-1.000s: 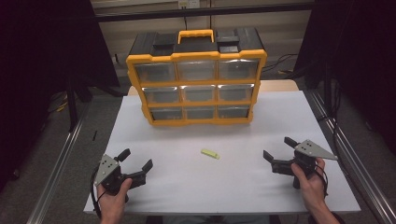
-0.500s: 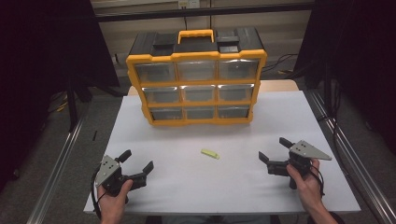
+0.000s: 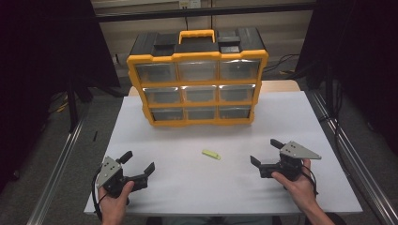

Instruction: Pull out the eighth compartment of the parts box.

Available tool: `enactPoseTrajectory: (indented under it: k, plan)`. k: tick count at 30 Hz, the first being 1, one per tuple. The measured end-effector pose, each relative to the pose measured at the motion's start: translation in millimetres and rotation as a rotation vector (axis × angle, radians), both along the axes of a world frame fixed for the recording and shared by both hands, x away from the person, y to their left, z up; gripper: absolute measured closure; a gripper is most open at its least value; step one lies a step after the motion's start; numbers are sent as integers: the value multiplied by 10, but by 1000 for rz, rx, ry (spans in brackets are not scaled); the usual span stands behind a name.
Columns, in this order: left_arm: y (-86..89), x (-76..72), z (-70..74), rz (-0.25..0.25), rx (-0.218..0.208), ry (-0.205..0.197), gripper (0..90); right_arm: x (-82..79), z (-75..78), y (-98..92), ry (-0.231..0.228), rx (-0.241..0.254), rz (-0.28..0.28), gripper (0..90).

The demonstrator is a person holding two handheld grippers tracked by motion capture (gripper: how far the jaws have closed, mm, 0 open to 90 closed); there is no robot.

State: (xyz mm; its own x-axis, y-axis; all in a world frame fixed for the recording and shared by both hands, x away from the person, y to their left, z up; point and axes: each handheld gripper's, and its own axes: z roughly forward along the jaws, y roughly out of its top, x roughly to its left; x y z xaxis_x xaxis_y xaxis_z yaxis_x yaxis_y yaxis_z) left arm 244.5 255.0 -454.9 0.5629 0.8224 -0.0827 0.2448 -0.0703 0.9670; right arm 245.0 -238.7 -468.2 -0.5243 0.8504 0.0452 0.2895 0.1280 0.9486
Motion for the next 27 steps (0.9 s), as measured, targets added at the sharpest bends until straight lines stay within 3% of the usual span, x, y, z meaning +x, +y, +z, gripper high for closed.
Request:
enactPoseTrajectory:
  k: [12, 21, 27]
  plan:
    - [-6, 1, -2, -6, 1, 3, 49, 113, 51, 170, 0, 12, 24, 2]
    - [-7, -2, 1, -13, 5, 3, 49, 205, 145, 339, -50, 10, 70, 30]
    - [-6, -5, 2, -7, 5, 2, 48, 332, 206, 541, -33, 20, 102, 16]
